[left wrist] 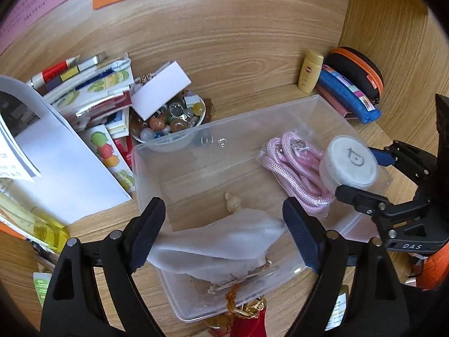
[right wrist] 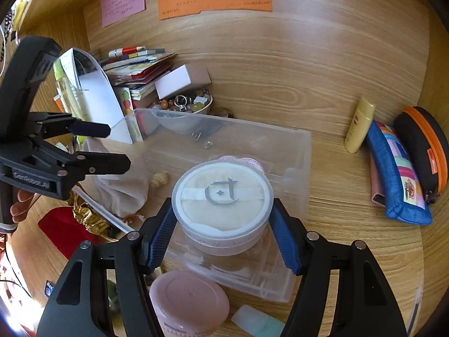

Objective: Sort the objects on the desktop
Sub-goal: 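Carry the white pouch and powder case over the box with both grippers, then open both grippers to release the pouch and powder case into the box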

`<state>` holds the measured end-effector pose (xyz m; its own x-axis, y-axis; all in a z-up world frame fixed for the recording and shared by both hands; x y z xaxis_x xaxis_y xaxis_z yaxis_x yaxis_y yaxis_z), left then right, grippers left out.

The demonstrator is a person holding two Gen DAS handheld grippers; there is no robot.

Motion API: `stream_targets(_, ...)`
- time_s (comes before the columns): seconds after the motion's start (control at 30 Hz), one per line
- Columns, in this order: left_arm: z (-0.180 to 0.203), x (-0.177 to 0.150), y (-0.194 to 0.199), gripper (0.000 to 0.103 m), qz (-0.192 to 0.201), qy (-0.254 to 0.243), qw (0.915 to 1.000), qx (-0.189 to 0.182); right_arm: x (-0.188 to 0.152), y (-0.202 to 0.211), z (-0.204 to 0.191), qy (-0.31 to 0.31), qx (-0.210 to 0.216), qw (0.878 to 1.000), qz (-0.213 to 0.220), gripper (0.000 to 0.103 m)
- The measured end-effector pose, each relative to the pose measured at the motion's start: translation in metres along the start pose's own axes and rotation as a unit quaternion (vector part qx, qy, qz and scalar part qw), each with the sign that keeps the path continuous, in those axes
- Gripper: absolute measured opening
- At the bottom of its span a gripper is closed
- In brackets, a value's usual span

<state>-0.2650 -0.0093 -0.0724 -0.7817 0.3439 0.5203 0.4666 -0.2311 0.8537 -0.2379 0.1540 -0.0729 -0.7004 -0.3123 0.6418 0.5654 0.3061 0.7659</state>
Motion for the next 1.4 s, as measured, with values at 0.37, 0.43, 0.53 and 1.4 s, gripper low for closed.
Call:
stream_targets(0.37, -0.001, -0.007, 0.024, 0.092, 0.026, 0.001, 0.9995, 0.017, 0.009, 0.004, -0.014, 0.022, -0.015, 1.000, 0.008, 0.063)
stream_targets(0.43, -0.001, -0.010, 0.029, 0.092, 0.030, 0.003, 0.9993, 0.021, 0.009, 0.008, -0.017, 0.027, -0.016, 0.999, 0.011, 0.063)
stream_targets(0.53, 0.000, -0.015, 0.039, 0.092, 0.036, 0.006, 0.9989, 0.028, 0.007, 0.012, -0.020, 0.029, -0.017, 0.999, 0.011, 0.066)
stream_targets(1.4, 0.004, -0.113, 0.063, 0.098, 0.031, 0.071, 0.9963, 0.038, -0.056, 0.068, 0.000, -0.027, -0.016, 0.999, 0.022, 0.084)
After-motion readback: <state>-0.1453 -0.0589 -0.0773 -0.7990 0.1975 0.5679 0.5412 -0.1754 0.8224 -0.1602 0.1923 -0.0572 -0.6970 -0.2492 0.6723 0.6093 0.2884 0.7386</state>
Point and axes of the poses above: each gripper's, at about its wrist camera, not at the fingertips, and y roughly against the way its jaws point, z to its right, x to its top, the point moved 4 cm from there along -y, roughly the way its jaws point, and after that the axes turned 6 degrees about -z, right-handed, at the moved point
